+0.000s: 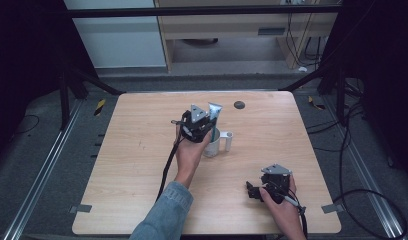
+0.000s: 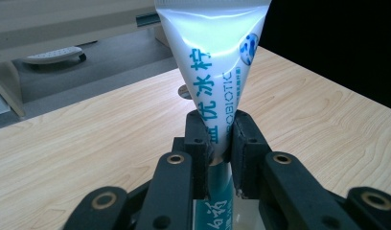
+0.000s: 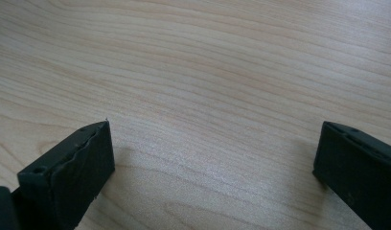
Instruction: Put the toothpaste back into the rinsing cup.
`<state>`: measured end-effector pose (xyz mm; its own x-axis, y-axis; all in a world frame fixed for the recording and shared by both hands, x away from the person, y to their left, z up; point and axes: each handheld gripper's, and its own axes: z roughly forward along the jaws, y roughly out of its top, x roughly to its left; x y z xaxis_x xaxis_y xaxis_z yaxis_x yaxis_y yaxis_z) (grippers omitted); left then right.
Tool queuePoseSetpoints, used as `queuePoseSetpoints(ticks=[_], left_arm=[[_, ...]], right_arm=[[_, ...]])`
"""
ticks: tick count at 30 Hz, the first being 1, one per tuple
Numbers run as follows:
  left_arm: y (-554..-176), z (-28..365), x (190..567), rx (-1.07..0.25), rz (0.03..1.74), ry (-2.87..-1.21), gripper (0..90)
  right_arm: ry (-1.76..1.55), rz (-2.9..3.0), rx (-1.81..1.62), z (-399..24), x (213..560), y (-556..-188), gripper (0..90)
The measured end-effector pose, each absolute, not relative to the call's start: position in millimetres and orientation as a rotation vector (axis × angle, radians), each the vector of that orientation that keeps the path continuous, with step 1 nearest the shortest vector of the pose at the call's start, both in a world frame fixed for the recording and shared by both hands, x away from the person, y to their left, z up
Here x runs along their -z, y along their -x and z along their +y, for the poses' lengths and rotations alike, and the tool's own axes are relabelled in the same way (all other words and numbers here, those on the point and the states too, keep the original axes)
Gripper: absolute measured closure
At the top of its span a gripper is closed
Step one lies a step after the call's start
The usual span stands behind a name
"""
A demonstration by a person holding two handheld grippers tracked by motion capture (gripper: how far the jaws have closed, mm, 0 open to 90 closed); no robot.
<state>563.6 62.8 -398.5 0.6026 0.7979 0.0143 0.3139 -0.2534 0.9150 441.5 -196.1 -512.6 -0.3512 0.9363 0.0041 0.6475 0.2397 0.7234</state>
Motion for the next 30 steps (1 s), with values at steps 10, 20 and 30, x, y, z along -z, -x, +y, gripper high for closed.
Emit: queuePoseSetpoints(ticks=[10,20,30], left_arm=[[-562.5,65.7,404.5,-0.604,0.907,-1.831,78.7],[-560.9,66.0,405.1,-0.602,0.914,-1.823,78.6],[-560.4,67.6,407.3,-0.601,0.918,-1.822,78.6]], right_arm=[[-1.446,2.086,-0.897,-196.2,512.7,-441.6,0.4],[-1.443,2.086,-0.896,-196.3,512.8,-441.7,0.4],[-1.439,2.085,-0.893,-196.4,513.0,-441.8,0.4]])
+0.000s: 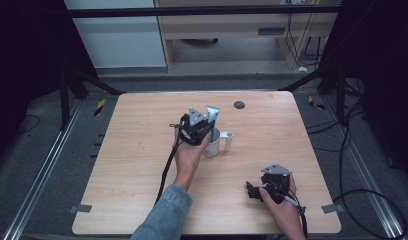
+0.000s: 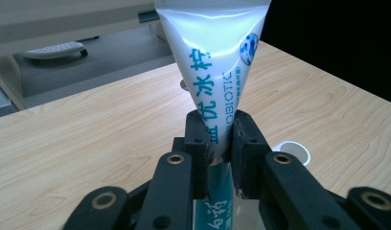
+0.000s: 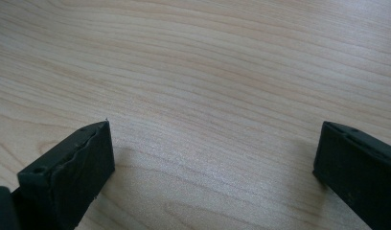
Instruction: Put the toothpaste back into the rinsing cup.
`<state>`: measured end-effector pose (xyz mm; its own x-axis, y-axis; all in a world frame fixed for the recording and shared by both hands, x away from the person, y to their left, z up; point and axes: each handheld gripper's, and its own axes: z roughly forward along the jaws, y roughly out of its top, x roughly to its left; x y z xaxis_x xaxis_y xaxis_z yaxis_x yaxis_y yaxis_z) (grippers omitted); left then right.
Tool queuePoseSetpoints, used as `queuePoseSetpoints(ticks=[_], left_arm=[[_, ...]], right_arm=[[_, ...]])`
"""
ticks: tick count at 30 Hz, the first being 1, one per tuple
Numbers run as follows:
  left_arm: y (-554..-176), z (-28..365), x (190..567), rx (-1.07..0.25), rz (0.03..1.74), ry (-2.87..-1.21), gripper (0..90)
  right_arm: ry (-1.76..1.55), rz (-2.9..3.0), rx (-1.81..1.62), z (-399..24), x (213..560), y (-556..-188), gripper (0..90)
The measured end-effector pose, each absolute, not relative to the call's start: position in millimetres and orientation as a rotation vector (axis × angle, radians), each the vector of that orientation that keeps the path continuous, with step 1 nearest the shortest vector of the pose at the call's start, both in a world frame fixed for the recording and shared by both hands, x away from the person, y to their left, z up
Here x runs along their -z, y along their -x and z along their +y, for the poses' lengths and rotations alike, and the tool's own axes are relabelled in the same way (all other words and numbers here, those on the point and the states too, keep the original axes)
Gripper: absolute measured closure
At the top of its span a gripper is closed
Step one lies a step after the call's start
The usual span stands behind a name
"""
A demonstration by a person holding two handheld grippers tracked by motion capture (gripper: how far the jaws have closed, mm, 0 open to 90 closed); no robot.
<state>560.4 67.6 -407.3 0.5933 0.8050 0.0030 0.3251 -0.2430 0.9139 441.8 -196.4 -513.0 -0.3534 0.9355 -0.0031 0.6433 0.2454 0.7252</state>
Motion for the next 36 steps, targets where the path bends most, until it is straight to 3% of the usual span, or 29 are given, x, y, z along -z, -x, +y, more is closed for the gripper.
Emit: queuePoseSetpoints(ticks=[36], left_arm=[[-569.2,63.5,410.1,-0.588,0.946,-1.847,77.5]], right_arm=[[-1.446,2.087,-0.896,-196.2,512.6,-441.5,0.4]])
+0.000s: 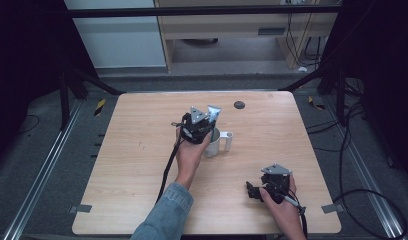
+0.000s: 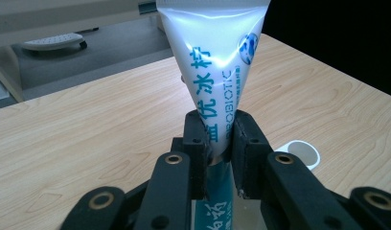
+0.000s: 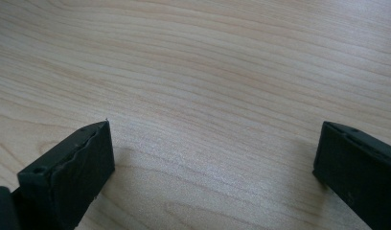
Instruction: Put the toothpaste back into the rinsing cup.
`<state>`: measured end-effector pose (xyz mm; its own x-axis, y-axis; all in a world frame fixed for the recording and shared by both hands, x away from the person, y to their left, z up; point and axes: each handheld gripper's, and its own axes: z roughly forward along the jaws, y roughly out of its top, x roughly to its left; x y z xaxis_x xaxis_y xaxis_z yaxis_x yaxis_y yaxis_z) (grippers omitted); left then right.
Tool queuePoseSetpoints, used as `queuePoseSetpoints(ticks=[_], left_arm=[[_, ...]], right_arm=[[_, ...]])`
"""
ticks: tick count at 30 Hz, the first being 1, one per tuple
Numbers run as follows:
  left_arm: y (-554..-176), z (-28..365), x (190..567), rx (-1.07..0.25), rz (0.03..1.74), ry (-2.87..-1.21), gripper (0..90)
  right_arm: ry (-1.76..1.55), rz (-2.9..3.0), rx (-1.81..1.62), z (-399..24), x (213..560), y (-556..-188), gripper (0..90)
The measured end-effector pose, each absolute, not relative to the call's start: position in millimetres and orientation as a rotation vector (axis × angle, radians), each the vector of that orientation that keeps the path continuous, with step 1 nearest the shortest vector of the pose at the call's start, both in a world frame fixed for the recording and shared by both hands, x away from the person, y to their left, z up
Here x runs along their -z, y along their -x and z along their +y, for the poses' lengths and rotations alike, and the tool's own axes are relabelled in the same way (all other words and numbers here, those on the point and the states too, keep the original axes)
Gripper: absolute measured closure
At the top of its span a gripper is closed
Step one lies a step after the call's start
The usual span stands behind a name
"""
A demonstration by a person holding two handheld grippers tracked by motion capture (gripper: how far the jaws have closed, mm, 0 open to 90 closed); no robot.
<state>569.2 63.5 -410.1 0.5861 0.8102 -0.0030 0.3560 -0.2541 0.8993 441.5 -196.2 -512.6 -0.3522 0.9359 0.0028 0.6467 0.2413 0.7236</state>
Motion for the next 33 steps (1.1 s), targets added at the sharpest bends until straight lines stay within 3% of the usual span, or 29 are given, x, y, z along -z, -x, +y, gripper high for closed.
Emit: queuePoseSetpoints(ticks=[33], left_arm=[[-571.9,64.0,411.9,-0.576,0.966,-1.846,70.8]], right_arm=[[-1.446,2.087,-0.895,-196.2,512.6,-441.5,0.4]])
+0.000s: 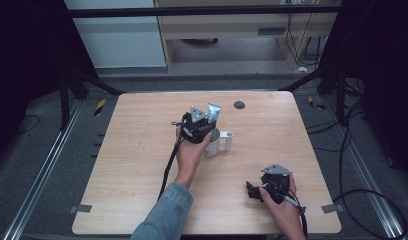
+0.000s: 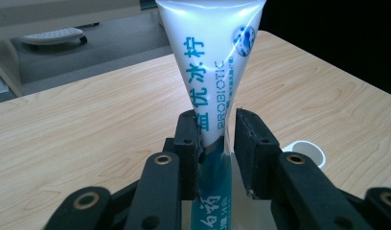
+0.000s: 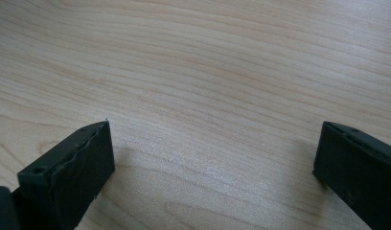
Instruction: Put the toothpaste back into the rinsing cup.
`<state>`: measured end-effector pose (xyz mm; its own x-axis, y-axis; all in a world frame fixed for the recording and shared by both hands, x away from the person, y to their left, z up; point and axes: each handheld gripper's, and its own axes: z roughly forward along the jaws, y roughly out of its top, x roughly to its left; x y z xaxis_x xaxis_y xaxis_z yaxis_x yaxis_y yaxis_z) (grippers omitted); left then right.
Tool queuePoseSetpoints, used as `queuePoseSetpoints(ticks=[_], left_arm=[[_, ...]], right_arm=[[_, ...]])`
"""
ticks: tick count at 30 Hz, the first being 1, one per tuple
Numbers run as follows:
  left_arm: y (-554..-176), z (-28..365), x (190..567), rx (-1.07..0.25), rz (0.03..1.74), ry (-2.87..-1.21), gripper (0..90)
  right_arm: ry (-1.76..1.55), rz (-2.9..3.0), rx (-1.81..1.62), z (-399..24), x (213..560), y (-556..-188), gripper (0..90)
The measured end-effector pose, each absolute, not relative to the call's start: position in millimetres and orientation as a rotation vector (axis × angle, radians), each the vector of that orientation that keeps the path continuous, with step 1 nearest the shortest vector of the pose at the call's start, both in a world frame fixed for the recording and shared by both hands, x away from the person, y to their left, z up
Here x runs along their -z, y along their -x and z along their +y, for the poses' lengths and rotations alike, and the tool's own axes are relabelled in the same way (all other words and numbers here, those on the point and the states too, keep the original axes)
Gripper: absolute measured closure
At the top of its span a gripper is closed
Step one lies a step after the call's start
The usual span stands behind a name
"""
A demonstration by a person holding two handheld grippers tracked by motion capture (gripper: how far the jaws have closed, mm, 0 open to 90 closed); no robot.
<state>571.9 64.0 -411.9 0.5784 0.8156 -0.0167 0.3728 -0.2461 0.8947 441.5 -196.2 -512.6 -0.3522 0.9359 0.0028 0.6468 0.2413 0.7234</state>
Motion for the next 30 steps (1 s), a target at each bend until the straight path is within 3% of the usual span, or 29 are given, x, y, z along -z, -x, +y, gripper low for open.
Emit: queuePoseSetpoints(ticks=[20,30], left_arm=[[-571.3,64.5,413.0,-0.562,0.964,-1.855,65.1],[-565.5,63.8,411.9,-0.579,0.953,-1.864,56.9]], right_arm=[[-1.446,2.087,-0.896,-196.2,512.6,-441.5,0.4],[-1.446,2.087,-0.896,-196.2,512.6,-441.6,0.4]])
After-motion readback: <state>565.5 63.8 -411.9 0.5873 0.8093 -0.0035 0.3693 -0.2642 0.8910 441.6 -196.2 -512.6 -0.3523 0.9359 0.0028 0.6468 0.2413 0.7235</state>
